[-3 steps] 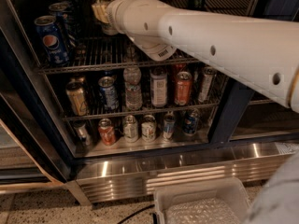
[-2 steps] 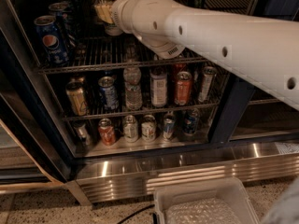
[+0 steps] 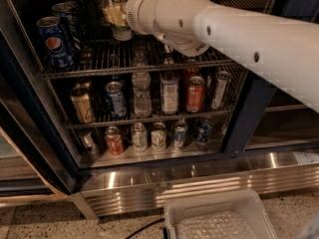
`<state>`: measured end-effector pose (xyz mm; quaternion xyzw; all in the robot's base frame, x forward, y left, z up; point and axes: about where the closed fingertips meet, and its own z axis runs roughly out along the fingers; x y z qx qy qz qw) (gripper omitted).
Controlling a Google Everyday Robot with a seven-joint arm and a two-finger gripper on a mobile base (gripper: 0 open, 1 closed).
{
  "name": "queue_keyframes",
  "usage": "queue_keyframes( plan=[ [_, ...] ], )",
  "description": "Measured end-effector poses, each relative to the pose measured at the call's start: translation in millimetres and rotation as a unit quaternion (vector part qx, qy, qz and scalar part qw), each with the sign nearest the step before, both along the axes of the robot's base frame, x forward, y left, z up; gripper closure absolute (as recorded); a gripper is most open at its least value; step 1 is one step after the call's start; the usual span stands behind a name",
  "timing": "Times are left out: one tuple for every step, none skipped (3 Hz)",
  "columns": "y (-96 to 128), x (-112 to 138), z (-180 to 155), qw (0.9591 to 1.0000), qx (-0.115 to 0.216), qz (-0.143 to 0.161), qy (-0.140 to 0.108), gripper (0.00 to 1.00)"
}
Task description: Pick 7up can from top shelf of fridge
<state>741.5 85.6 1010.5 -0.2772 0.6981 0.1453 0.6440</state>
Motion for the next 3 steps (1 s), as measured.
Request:
queue_keyframes(
  plan=[
    [-19.5, 2.0, -29.9, 0.9992, -0.005, 0.032, 0.021, 1.00],
    [-14.5, -3.9, -18.2, 0.9992, -0.008, 0.036, 0.013, 1.00],
    [-19.5, -15.4, 1.2, 0.9995, -0.005, 0.030, -0.002, 1.00]
  ],
)
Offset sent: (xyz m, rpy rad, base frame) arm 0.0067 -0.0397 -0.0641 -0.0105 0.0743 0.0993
